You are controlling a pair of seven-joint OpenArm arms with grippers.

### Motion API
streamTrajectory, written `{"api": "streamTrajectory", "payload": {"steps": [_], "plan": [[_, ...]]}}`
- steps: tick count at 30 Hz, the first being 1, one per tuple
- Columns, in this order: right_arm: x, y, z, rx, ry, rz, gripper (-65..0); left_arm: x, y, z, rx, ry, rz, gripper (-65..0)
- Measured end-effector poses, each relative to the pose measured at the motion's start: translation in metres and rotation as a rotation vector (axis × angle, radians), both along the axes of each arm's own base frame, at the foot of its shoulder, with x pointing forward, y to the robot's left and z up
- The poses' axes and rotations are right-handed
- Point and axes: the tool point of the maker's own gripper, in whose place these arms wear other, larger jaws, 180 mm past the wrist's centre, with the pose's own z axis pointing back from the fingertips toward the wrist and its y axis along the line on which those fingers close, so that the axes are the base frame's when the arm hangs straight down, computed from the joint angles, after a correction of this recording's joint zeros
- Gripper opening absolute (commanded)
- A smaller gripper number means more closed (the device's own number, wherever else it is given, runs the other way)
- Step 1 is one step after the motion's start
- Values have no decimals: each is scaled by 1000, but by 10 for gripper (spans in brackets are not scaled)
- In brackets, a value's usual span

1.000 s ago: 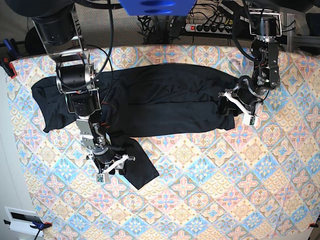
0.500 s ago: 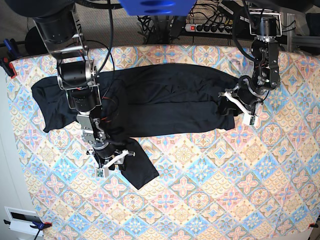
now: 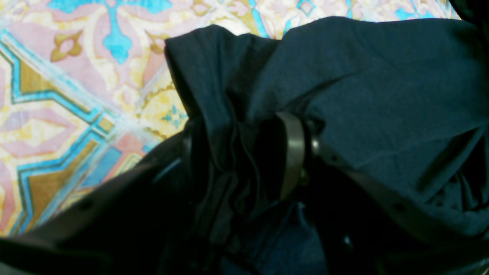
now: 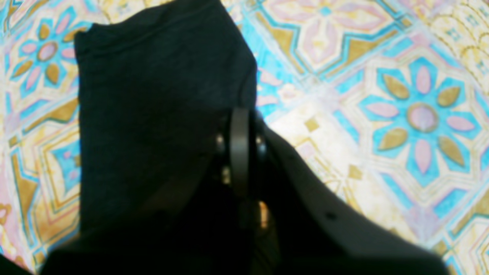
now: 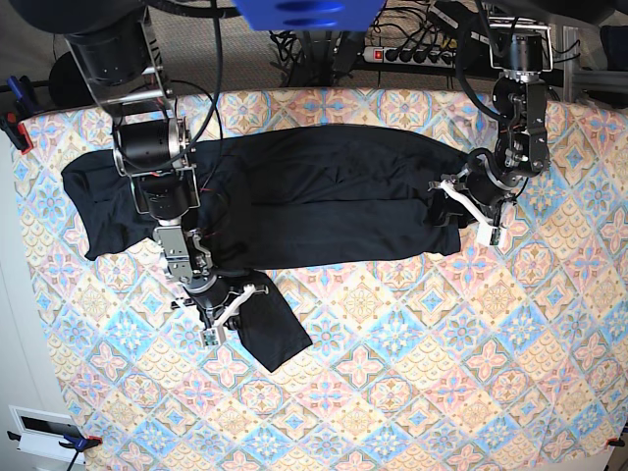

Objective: Layout the t-shirt on the table in an organized manner, then fold the t-shirt properly
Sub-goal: 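Grasp the sleeve end with the right gripper and tuck it under, then move the right gripper onto the shirt's middle and grasp the fabric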

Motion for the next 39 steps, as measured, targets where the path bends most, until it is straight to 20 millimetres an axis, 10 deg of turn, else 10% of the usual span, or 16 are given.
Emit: {"api": "streamTrajectory", "payload": {"steps": [12, 18, 27, 33, 39], "plan": [[1, 2, 3, -23, 26, 17, -650, 0, 0, 0, 0, 0, 0, -392], [13, 19, 49, -47, -78, 66, -650, 0, 0, 0, 2, 3, -1, -392], [-35, 36, 58, -76, -104, 120, -650, 0, 0, 0, 1, 5, -1, -392], [-118, 49, 21, -90, 16, 173, -650, 0, 0, 0, 2, 4, -1, -392], [-142, 57, 63, -72, -85, 177, -650, 1, 0, 1, 2, 3, -2, -392]]}}
